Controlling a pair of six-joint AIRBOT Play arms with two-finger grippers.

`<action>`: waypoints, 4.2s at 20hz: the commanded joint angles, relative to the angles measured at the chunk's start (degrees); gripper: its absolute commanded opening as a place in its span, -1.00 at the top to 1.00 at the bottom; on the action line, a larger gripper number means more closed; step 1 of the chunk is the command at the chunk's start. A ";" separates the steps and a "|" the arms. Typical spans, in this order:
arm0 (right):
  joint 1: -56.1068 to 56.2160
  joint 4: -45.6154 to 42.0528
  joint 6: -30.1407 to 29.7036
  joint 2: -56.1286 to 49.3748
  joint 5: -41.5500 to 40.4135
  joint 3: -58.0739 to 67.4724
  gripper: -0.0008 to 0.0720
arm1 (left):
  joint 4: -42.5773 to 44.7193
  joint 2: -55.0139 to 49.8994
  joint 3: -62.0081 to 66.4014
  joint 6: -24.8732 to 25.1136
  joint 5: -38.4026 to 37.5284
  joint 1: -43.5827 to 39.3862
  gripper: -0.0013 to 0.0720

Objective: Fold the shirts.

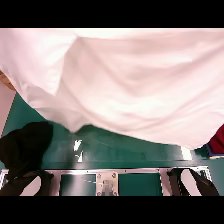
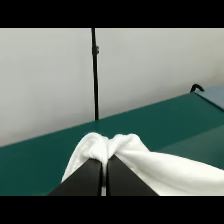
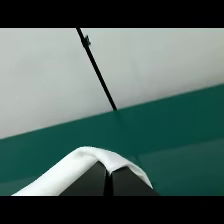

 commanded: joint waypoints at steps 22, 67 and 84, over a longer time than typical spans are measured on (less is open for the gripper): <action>7.10 19.21 -17.55 -65.05 -13.64 -0.04 0.95 | -13.11 -46.53 -21.20 -0.83 34.67 -6.64 0.90; -5.16 -5.79 -3.30 -10.99 3.93 -70.62 0.87 | 14.75 -7.80 -67.01 -12.46 -10.62 3.65 -0.93; -5.25 -8.57 -3.82 -11.15 -2.43 -71.19 -0.17 | 6.95 -8.20 -75.58 -5.77 11.74 4.85 -0.57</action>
